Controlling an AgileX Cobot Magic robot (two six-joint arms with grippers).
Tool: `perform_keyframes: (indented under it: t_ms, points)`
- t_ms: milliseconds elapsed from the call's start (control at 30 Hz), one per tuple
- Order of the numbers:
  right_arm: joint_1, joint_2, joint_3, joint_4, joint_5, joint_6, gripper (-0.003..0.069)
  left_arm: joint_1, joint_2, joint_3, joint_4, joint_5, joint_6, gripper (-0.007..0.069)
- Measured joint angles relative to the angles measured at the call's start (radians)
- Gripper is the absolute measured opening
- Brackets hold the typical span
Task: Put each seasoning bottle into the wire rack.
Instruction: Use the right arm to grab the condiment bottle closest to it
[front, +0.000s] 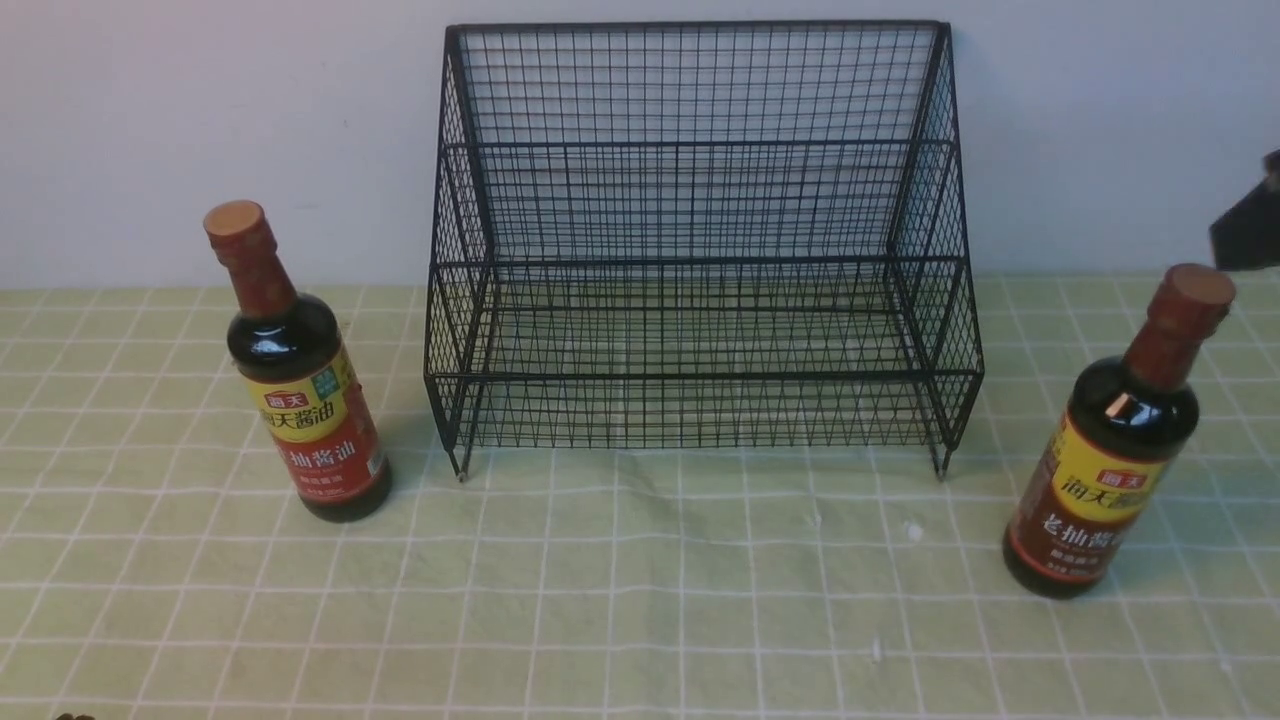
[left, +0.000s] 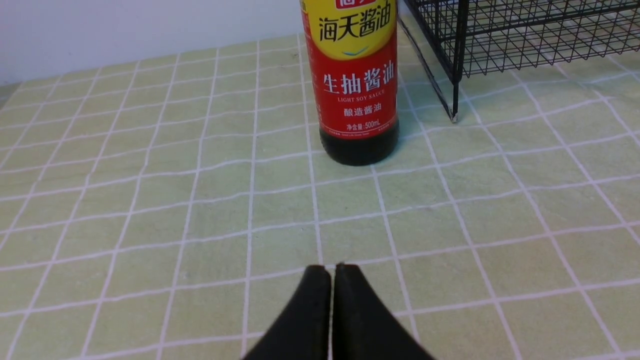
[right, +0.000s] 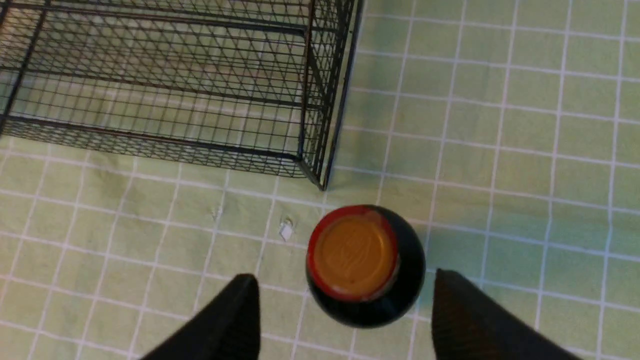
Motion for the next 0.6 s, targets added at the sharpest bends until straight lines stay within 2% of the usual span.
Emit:
perform_keyframes:
  t_ms: [133, 267, 433, 533, 600]
  points:
    - [0.000, 0.087, 0.000, -0.002, -0.016, -0.017, 0.0544, 0.000, 0.000, 0.000, 0.000, 0.000, 0.000, -0.0010]
    - [0.000, 0.144, 0.000, 0.000, -0.028, -0.032, 0.0571, 0.000, 0.000, 0.000, 0.000, 0.000, 0.000, -0.0010]
    - [0.000, 0.178, 0.000, -0.001, -0.044, -0.028, 0.0566, 0.000, 0.000, 0.000, 0.000, 0.000, 0.000, -0.0010]
    - [0.000, 0.190, 0.000, -0.001, -0.042, -0.024, 0.0524, 0.000, 0.000, 0.000, 0.000, 0.000, 0.000, -0.0010]
    - [0.000, 0.196, 0.000, -0.001, -0.041, -0.023, 0.0461, 0.000, 0.000, 0.000, 0.000, 0.000, 0.000, -0.0010]
